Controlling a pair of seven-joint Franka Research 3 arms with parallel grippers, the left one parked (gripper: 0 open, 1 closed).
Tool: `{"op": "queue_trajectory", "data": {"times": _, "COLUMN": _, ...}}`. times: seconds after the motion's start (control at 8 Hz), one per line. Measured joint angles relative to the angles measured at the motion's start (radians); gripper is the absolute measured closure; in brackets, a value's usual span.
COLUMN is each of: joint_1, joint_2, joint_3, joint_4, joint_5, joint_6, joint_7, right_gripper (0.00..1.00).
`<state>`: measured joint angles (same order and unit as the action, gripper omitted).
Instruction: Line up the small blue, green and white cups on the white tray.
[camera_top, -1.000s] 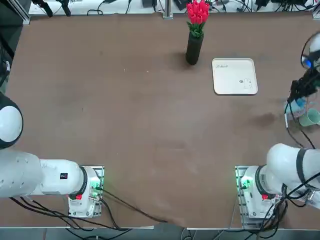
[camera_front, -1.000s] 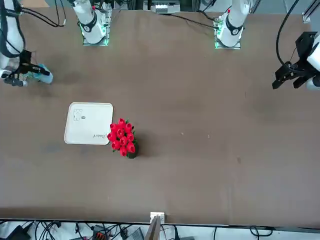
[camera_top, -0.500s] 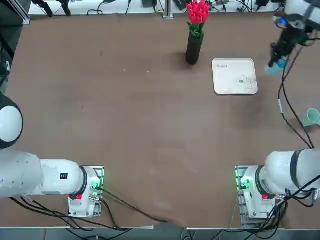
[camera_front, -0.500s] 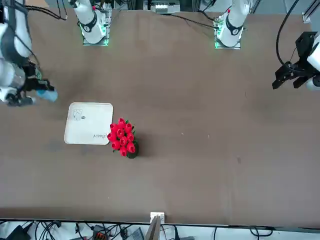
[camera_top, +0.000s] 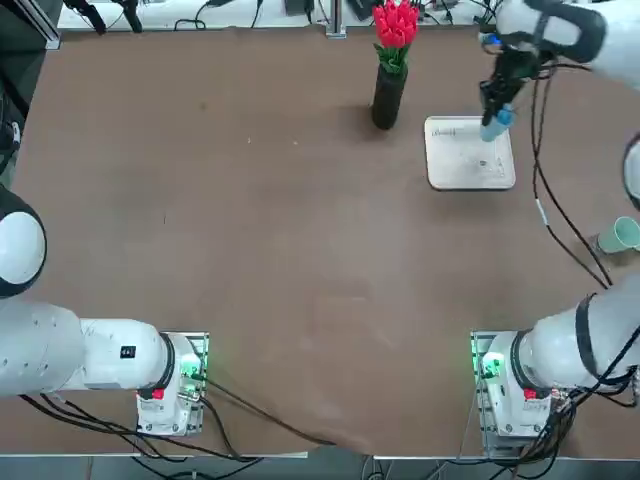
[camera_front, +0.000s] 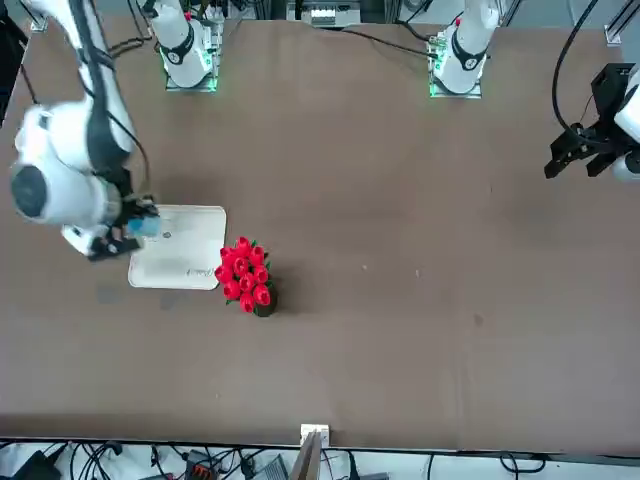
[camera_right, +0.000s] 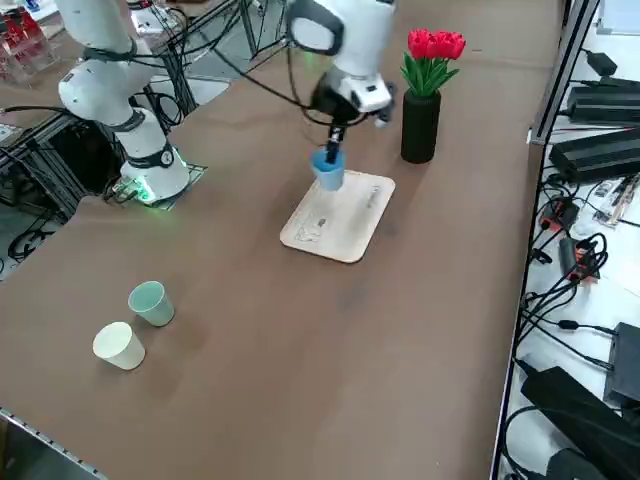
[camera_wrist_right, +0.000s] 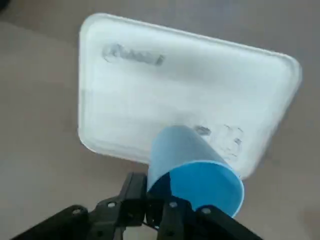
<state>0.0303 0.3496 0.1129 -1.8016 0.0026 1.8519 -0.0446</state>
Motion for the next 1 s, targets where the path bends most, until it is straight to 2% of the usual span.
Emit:
{"op": "queue_trajectory", "data": {"times": 0.25, "joint_1": 0.093, "joint_2": 0.072, "joint_3": 0.000, "joint_4": 0.011, "joint_5": 0.001, "joint_6": 0.064, "joint_7": 0.134, "right_gripper": 0.96}}
{"op": "queue_trajectory", "data": {"times": 0.5, "joint_1": 0.150, "joint_2": 0.109, "joint_3": -0.001, "joint_4": 0.011, "joint_5": 0.001, "joint_6": 0.112, "joint_7": 0.217, "right_gripper": 0.96}}
{"op": "queue_trajectory", "data": {"times": 1.0, "joint_1": 0.156, "joint_2": 0.136, "joint_3": -0.010, "joint_4": 0.011, "joint_5": 0.001, "joint_6": 0.182, "joint_7": 0.235, "right_gripper": 0.96}}
